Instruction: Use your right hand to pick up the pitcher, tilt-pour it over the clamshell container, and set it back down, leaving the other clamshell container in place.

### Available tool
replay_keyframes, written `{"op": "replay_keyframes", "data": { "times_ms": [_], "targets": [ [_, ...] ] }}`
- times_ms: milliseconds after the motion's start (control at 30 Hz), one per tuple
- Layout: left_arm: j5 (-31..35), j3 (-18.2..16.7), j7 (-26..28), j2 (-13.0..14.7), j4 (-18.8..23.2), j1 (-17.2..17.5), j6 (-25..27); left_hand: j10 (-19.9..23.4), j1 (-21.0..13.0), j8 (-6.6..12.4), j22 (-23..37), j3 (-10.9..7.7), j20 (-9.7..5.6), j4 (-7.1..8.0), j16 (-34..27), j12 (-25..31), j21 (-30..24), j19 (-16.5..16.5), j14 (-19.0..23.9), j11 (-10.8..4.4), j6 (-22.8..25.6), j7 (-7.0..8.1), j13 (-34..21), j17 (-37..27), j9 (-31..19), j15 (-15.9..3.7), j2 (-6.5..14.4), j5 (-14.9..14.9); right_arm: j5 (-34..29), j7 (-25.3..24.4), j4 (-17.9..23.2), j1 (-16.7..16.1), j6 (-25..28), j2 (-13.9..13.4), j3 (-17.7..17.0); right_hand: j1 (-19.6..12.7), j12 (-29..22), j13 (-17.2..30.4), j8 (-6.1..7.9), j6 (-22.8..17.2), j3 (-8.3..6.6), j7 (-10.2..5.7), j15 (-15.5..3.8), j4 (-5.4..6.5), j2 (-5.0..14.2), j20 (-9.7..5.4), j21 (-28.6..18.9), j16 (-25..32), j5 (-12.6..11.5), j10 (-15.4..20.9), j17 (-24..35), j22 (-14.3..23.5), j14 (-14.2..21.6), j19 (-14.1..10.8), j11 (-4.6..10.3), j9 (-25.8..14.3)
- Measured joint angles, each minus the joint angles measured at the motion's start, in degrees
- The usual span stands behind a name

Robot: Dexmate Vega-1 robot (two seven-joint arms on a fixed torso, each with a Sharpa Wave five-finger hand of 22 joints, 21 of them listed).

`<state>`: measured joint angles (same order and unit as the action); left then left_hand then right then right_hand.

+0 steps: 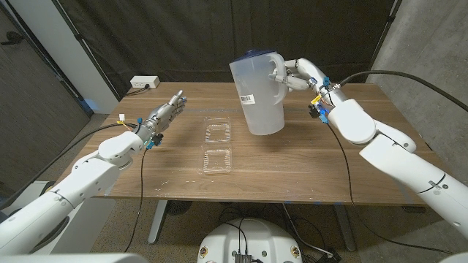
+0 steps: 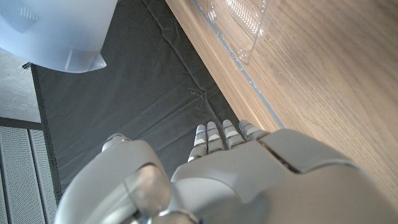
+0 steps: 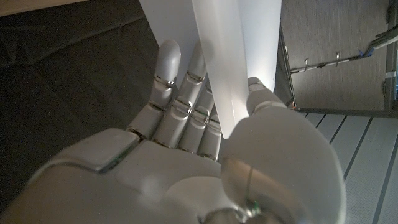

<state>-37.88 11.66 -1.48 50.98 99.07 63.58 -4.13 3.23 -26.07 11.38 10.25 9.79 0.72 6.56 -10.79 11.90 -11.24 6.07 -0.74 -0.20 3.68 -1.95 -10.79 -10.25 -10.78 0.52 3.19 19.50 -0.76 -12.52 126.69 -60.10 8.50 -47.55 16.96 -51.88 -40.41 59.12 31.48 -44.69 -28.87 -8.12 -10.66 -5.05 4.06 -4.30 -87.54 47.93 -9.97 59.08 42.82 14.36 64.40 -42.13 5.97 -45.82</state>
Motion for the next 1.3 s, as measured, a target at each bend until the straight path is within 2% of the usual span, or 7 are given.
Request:
{"op": "replay_keyframes", "data": {
  "times_ms": [200, 267, 300, 367, 467, 967, 1300],
  "targets": [
    [0.03, 0.03, 0.54, 0.3, 0.68, -0.07, 0.48, 0.0, 0.0, 0.0, 0.0, 0.24, 0.0, 0.24, 0.0, 0.0, 0.0, 0.0, 0.0, 0.0, 0.0, 0.0, 0.0, 0.0, 0.0, 0.0, 0.0, 0.0, -2.19, -7.39, -2.36, -3.49, -6.08, 2.54, -1.34, 0.0, 0.0, 0.0, 0.17, 0.0, 0.0, 0.0, -0.04, 0.0, 0.0, 0.0, -0.46, 0.0, 0.0, 0.01, 0.06, -0.27, 0.04, 0.0, 0.01, -0.12],
    [0.03, 0.03, 0.73, 0.3, 0.68, -0.07, 0.56, 0.0, 0.0, 0.0, 0.0, 0.24, 0.0, 0.24, 0.0, 0.0, 0.0, 0.0, 0.0, 0.0, 0.0, 0.0, 0.0, 0.0, 0.0, 0.0, 0.0, 0.0, -2.19, -7.39, -2.85, -4.26, -6.08, 3.12, -1.58, 0.0, 0.0, 0.0, 0.18, 0.0, 0.0, 0.0, -0.04, 0.0, 0.0, 0.0, -0.46, 0.0, 0.0, 0.02, 0.06, -0.27, 0.04, 0.0, 0.0, -0.12],
    [0.03, 0.02, 0.89, 0.37, 1.09, 0.13, 0.67, 0.0, 0.0, 0.0, 0.0, 0.24, 0.0, 0.24, 0.0, 0.0, 0.0, 0.0, 0.0, 0.0, 0.0, 0.0, 0.0, 0.0, 0.0, 0.0, 0.0, 0.0, -4.04, -10.27, -3.33, -4.91, -8.07, 3.68, -1.76, 0.0, 0.0, 0.0, 0.2, 0.0, 0.0, 0.0, -0.04, 0.0, 0.0, 0.0, -0.46, 0.0, 0.0, 0.02, 0.06, -0.27, 0.04, 0.0, 0.01, -0.12],
    [0.04, 0.02, 1.14, 0.37, 1.09, 0.13, 0.73, 0.0, 0.0, 0.0, 0.0, 0.24, 0.0, 0.24, 0.0, 0.0, 0.0, 0.0, 0.0, 0.0, 0.0, 0.0, 0.0, 0.0, 0.0, 0.0, 0.0, 0.0, -4.04, -10.27, -3.86, -5.52, -8.07, 4.22, -1.92, 0.0, 0.0, 0.0, 0.21, 0.0, 0.01, 0.0, -0.08, 0.0, 0.0, 0.0, -0.45, -0.01, 0.0, 0.02, 0.06, -0.27, 0.09, 0.0, 0.01, -0.12],
    [0.07, -0.25, 1.48, 0.52, 1.76, 0.64, 0.75, 0.0, 0.0, 0.0, 0.0, 0.24, -0.01, 0.24, 0.0, 0.0, 0.0, 0.0, 0.0, 0.0, 0.0, 0.0, 0.0, 0.0, 0.0, 0.0, 0.0, 0.0, -7.12, -14.17, -5.07, -6.97, -10.2, 5.51, -2.3, 0.0, 0.0, 0.0, 0.14, 0.0, 0.01, 0.0, -0.09, 0.01, 0.0, 0.0, -0.46, -0.02, 0.0, 0.03, 0.06, -0.27, 0.09, 0.0, 0.01, -0.12],
    [0.55, -0.63, 2.8, 0.44, 3.07, 1.73, 0.76, 0.0, -0.17, 0.0, 0.0, 0.48, -0.11, 0.0, 0.0, 0.0, 0.0, 0.1, 0.01, 0.0, 0.0, 0.0, 0.0, 0.0, 0.0, -0.01, 0.17, -0.23, -13.29, -21.41, -8.91, -10.98, -13.63, 9.07, -3.62, 0.0, 0.0, 0.0, -0.37, 0.0, 0.03, 0.0, -0.3, 0.02, 0.0, -0.01, -0.45, -0.12, 0.0, 0.03, -0.12, -0.54, -0.12, 0.44, 0.01, -0.12],
    [0.99, -0.13, 3.26, -0.09, 3.35, 1.64, 1.01, 0.0, -0.17, 0.0, 0.0, 0.72, 0.01, 0.24, -0.01, 0.0, 0.0, 0.62, 0.01, 0.0, 0.0, 0.0, 0.0, 0.0, 0.0, -0.01, 0.17, -0.22, -15.73, -25.27, -12.24, -12.24, -14.39, 11.08, -4.12, 0.0, 0.0, 0.0, -0.75, 0.0, 0.65, 0.0, -0.75, 0.65, 0.0, 0.11, -0.11, -0.7, 0.0, 0.03, -1.44, -1.06, -0.3, 0.94, 0.01, -0.12]
  ]
}}
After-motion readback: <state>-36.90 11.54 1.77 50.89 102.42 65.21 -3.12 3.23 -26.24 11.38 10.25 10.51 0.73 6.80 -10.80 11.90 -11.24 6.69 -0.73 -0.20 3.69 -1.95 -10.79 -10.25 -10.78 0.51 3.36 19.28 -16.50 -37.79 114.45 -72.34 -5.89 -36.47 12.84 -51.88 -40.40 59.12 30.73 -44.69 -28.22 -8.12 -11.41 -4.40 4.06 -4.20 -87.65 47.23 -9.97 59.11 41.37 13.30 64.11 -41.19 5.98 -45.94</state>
